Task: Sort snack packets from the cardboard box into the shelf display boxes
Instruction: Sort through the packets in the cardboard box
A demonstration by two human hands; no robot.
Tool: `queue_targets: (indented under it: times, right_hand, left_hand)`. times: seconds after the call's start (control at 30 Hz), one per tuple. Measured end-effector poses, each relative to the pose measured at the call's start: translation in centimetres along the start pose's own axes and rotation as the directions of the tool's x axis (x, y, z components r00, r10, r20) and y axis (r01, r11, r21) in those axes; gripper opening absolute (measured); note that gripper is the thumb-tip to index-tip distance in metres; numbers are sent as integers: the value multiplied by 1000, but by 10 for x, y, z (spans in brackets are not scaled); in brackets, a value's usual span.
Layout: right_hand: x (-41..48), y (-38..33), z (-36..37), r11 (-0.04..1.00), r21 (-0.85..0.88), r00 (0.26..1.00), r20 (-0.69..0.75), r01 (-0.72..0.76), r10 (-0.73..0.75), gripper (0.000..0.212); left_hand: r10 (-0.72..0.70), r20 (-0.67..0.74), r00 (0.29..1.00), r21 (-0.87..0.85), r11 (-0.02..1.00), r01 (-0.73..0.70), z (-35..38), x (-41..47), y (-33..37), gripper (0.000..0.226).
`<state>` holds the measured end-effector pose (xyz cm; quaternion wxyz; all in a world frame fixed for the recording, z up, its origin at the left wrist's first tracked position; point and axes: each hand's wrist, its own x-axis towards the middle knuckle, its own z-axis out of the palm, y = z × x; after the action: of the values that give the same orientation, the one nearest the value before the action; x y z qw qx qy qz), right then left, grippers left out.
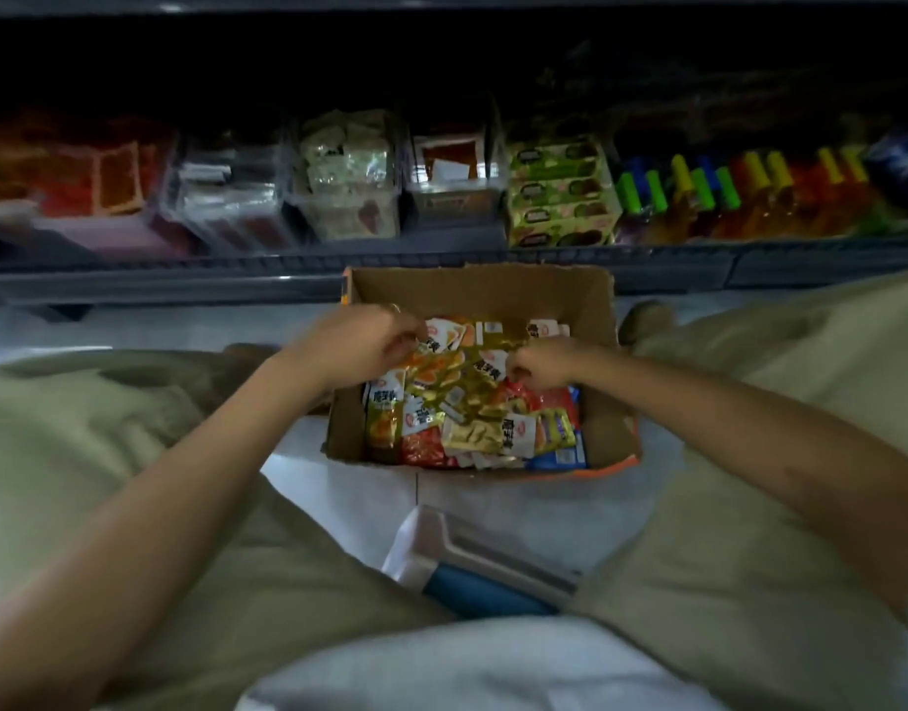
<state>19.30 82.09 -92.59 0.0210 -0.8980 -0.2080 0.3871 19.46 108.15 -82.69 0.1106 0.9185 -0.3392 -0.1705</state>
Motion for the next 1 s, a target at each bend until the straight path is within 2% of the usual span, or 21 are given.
queue_targets:
  times: [0.1,0.17,0.2,0.23,0.37,0.5,0.57,0.63,0.67,0.73,0.8,0.83,0.93,1.0]
  right_hand:
    - [23,-7,31,940,301,977,184,-164,111,25]
    - [30,-12,44,790,538,949,260,-295,178,15]
    - [33,-15,50,714,617,942,263,-331,210,16]
    - [37,-18,55,635,693,940,257,-341,224,22]
    - [54,-42,66,455,851,953,157,-264,259,45]
    - [61,-60,68,-7,976,863,195,-216,465,34]
    - [61,-61,67,-122,977,811,211,-173,546,28]
    - [60,-60,63,-154,979,725,204,-135,657,20]
    - [57,-63,57,-138,983,693,184,-121,697,14]
    - [48,-73,44,-35,996,672,82,-83,736,12]
    - [38,-85,32,91,996,711,-51,-19,702,15]
    - [30,-92,24,120,992,751,-106,36,652,19]
    - [6,-105,-1,137,964,856,-265,227,444,24]
    - [-9,-110,-14,163,943,889,-329,291,317,25]
  left_hand:
    - [-22,-18,1000,-12,1000,22,9,-9,-3,28]
    - [-36,-15,999,-1,999,36,16,-13,-9,28]
    - [-42,-8,999,3,999,42,19,-14,-12,29]
    - [-53,1,999,1,999,53,22,-15,-15,29]
    - [-86,22,996,-31,996,87,30,-16,-26,30]
    - [-105,66,992,-70,992,110,35,-20,-33,28]
    - [-103,69,992,-72,992,108,37,-20,-31,28]
    - [-122,68,990,-74,989,127,40,-20,-29,28]
    - [-133,71,989,-77,987,138,42,-19,-29,29]
    - [-151,84,985,-91,983,159,49,-18,-29,33]
    - [-172,141,975,-133,973,191,57,-16,-26,50]
    - [-180,174,968,-184,960,212,60,-16,-24,61]
    - [-194,229,954,-461,842,282,62,-15,-12,87]
    - [-228,225,947,-598,736,319,61,-12,-4,91]
